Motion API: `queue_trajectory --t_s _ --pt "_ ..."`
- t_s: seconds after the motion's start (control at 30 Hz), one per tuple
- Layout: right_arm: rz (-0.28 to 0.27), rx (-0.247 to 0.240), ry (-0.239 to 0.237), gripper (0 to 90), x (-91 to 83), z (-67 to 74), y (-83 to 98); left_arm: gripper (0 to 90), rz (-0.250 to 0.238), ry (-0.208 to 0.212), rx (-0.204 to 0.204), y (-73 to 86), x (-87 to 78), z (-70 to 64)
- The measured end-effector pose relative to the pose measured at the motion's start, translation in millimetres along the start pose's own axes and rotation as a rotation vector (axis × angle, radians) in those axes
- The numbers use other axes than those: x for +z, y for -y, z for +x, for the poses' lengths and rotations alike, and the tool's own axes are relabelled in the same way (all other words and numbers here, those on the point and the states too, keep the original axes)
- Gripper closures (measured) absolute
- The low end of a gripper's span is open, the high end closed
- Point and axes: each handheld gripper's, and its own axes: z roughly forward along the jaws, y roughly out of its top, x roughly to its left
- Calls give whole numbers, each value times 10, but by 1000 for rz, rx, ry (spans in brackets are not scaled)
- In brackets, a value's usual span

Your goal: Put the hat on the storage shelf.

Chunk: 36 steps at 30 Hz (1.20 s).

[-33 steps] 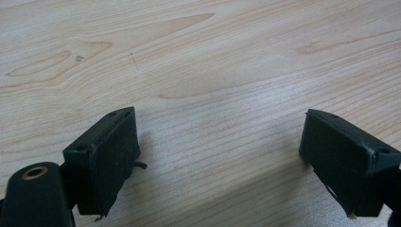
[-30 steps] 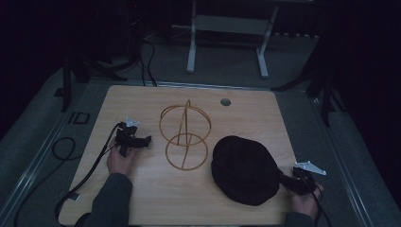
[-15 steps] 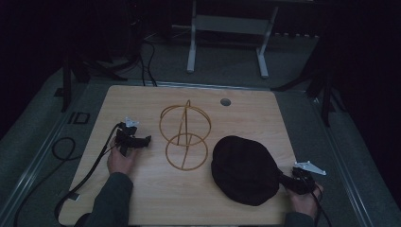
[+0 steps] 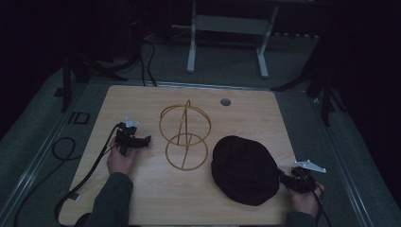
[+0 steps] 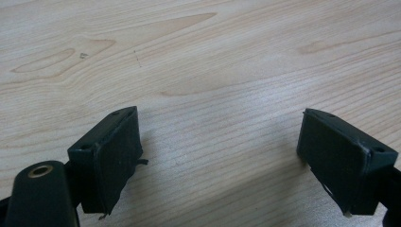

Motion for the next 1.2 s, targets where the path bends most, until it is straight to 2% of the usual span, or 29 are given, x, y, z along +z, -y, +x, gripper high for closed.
queue_trajectory --t_s 0.2,0.5,0.7,1.1,1.2 --pt "-10 -46 -20 442 -89 17 -61 140 1 0 0 0 0 0" --pt "-20 -86 -84 471 -221 14 -166 140 0 0 0 0 0 0" --pt "5 -113 -106 469 -267 70 -303 140 0 0 0 0 0 0" --pt "1 -167 -168 453 -326 128 -573 140 0 0 0 0 0 0" --pt "10 -202 -190 442 -321 194 -682 140 0 0 0 0 0 0"
